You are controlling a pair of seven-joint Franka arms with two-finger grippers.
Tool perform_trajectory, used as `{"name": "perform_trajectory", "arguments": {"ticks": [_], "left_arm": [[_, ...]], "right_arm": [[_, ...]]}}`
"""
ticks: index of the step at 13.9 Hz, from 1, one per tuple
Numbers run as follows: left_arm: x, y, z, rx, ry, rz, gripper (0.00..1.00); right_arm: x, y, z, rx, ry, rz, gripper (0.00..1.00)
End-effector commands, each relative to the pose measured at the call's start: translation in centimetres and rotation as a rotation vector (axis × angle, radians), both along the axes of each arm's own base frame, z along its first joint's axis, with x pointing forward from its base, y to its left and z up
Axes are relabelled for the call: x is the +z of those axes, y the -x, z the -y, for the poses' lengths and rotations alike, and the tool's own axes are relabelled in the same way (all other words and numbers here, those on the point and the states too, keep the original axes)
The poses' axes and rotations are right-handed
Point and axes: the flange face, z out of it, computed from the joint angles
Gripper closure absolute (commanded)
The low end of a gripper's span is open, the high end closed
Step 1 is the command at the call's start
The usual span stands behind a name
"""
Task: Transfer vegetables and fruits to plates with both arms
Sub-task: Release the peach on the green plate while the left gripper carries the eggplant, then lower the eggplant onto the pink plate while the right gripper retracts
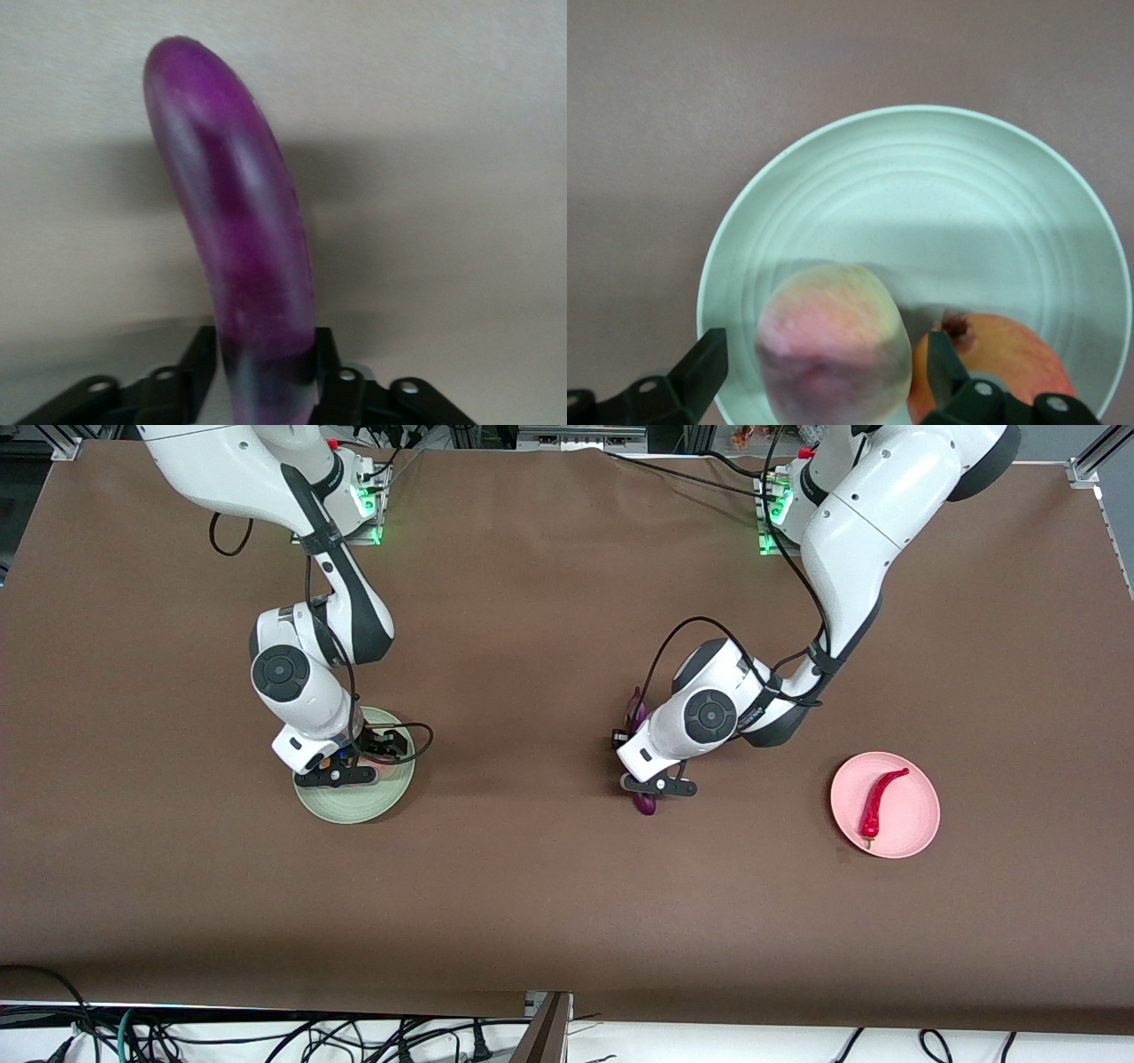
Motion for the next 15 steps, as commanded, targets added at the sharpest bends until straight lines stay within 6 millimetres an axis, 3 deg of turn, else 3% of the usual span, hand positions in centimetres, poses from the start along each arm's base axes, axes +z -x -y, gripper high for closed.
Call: {"name": "perform_trajectory", "arguments": {"ticks": [1,3,4,6,9,10,11,13,15], "left_arm": [[1.8,-1.3,-3.3,0.002,-0.039,-0.007,1.0],[5.4,-2.5,-6.1,-0.019,-0.085,-0.036,1.0],[7.5,-3.3,-8.8,-0.026,-0.111,-0.056,1.0],[10.6,-5.6,-16.0,-0.078,-0.112,-0.078,1.0],[13.1,-8.4,-28.4,-0.146,-0.098,-0.119,1.0],[13.5,-9.1,-31.9,-0.207,-0.143,-0.099,1.0],[13.4,-9.5,-34.1,-0.272,-0.177,-0.088,1.0],[11.3,-9.6,-38.4,-0.315,-0.252,-0.113,1.0],[9.4,-9.6,-40.4,-0.317,-0.289,-0.128,0.97]], "right_arm": [[3.9,-0.7,-0.2,-0.01,-0.009,-0.036,0.01],[7.4,-1.6,-1.0,-0.042,0.006,-0.09,0.01],[8.9,-2.0,-1.3,-0.042,0.013,-0.113,0.01],[10.8,-2.4,-1.5,-0.042,0.018,-0.139,0.01],[13.2,-2.7,-1.7,-0.045,0.01,-0.152,0.01],[13.6,-2.8,-1.8,-0.043,0.01,-0.153,0.01],[14.0,-3.0,-1.8,-0.038,0.01,-0.153,0.01],[16.8,-3.0,-1.8,-0.036,0.013,-0.168,0.01],[20.8,-2.8,-1.6,-0.036,0.019,-0.191,0.01]]}}
